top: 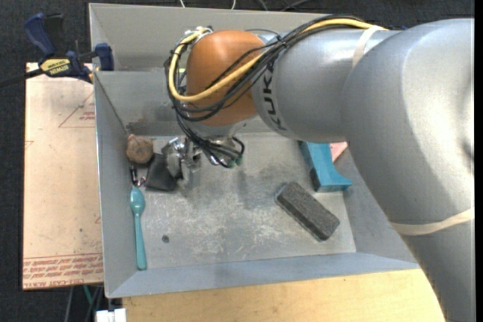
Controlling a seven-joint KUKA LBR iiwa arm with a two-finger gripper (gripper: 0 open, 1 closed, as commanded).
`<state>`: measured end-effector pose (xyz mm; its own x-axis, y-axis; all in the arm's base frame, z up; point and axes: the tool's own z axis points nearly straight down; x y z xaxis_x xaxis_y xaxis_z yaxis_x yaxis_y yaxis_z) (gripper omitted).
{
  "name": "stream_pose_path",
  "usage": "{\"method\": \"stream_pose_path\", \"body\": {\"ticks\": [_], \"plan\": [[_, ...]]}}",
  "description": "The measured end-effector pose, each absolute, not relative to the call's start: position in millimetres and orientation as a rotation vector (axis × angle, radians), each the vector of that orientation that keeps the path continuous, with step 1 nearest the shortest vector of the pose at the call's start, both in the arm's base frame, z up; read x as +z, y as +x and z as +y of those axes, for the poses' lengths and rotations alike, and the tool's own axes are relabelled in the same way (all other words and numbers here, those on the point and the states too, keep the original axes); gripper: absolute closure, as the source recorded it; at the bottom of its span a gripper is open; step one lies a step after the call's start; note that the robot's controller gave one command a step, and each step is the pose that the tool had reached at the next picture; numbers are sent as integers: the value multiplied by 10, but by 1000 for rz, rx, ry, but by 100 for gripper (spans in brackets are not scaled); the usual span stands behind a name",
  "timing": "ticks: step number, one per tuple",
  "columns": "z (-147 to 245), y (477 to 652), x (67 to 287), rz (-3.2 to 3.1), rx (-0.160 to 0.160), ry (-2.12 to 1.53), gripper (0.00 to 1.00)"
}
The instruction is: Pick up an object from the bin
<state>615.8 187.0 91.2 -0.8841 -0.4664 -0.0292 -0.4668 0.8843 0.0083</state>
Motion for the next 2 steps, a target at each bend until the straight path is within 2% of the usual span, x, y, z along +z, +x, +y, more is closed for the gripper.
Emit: {"method": "stream_pose_path", "body": {"ticks": [1,2], "plan": [[1797,6172,1405,3051,26,-668,100],[1779,5935,1362,2936,24,-1029,100]]}}
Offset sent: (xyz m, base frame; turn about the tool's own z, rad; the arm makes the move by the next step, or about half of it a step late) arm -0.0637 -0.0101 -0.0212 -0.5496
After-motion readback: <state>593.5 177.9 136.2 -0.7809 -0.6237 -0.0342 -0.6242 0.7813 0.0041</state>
